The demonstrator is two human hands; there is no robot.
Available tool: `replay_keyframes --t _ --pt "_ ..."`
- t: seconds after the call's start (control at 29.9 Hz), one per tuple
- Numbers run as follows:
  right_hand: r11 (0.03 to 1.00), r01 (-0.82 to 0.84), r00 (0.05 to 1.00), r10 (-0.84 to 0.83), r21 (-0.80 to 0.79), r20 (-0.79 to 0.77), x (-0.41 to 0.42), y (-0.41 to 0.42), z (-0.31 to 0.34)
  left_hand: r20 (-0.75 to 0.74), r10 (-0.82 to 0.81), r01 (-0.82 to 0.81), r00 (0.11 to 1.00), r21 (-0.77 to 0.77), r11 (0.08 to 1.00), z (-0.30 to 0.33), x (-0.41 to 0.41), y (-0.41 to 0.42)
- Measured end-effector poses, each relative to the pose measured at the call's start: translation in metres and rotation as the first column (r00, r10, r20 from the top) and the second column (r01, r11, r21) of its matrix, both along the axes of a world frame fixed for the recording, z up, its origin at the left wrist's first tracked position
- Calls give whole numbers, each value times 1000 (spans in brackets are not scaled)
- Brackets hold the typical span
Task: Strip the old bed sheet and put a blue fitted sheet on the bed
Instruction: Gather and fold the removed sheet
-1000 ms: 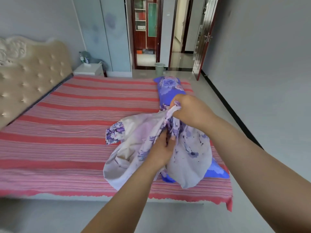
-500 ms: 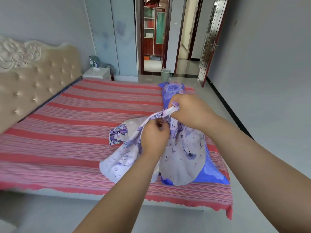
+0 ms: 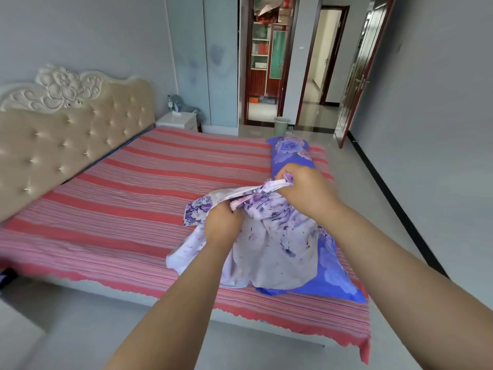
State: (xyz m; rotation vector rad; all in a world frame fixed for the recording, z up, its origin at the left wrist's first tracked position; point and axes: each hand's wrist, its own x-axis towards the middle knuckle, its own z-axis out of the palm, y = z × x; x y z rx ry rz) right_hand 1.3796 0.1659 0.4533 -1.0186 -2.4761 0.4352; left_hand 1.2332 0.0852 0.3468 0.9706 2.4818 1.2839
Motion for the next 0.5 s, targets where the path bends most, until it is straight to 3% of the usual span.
replay_keyframes --t 0.13,0.23,0.3,0.37,0.4,0.43,0.5 --pt "993 116 993 -117 -38 -20 13 27 -17 -112 -13 9 994 -42 999 8 -17 -32" --pt "988 143 987 -139 48 -76 7 33 -16 -299 8 27 954 112 993 65 -18 -57" --pt "983 135 982 -116 126 -151 -4 30 0 -294 33 34 955 218 975 90 -20 -69" --pt "989 105 966 -77 100 -249 -16 28 20 -12 -124 123 992 295 948 86 -23 -78" --pt "994 91 955 -71 56 -288 -20 27 28 191 -271 215 943 266 940 72 -21 -81" --pt "997 77 946 -66 22 -318 -23 27 34 378 -394 350 838 181 919 50 -16 -83" --pt "998 61 952 -50 28 -303 -28 24 39 651 -472 617 595 7 787 -9 0 -84"
